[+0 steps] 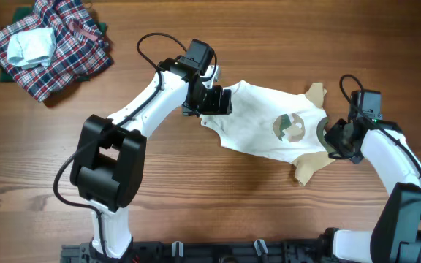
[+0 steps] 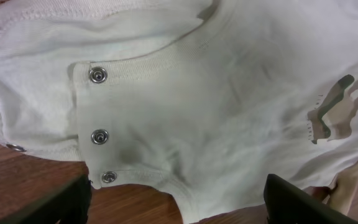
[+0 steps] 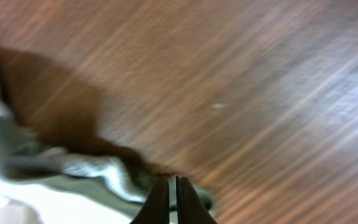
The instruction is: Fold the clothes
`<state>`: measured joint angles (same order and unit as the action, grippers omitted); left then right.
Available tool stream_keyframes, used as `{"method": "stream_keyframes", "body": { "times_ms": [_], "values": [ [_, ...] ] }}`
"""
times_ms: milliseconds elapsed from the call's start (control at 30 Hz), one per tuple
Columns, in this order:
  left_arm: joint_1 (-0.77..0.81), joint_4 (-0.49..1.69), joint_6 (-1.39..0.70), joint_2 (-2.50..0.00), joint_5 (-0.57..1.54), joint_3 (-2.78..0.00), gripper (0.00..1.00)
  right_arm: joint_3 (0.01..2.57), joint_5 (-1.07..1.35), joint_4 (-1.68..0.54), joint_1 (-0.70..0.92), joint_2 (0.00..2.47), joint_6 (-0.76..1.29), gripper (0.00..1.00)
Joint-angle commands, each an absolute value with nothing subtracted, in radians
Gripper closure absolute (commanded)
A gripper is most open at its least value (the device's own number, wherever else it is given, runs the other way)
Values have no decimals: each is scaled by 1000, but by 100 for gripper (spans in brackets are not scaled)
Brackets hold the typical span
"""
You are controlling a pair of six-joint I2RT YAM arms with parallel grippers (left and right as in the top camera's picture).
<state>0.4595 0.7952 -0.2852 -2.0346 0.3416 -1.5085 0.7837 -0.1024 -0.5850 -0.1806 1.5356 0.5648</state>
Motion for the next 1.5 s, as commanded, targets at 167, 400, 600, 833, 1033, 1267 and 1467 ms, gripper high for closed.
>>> {"method": "stream_keyframes", "body": {
  "times_ms": [167, 400, 600, 833, 1033, 1267, 1467],
  "values": [
    [465, 796, -266, -2054, 339, -1522, 1, 877, 207, -668, -184, 1473, 412, 53],
    [465, 949, -269, -2056, 342, -1522, 0, 894, 218, -963, -184, 1409, 395, 44],
    [478, 946, -269, -2064, 414, -1522, 0, 852, 221, -1034, -184, 1410, 447, 39],
    [479, 905, -273, -2108, 415, -1522, 0, 739, 341, -910, -183, 1410, 476, 40],
    [479, 878, -276, -2132, 415, -1522, 0, 724, 345, -902, -183, 1410, 502, 42],
    [479, 856, -277, -2132, 415, -1522, 0, 674, 278, -871, -183, 1410, 587, 43],
    [479, 853, -276, -2132, 415, -1522, 0, 612, 293, -775, -183, 1410, 606, 43]
  ]
}}
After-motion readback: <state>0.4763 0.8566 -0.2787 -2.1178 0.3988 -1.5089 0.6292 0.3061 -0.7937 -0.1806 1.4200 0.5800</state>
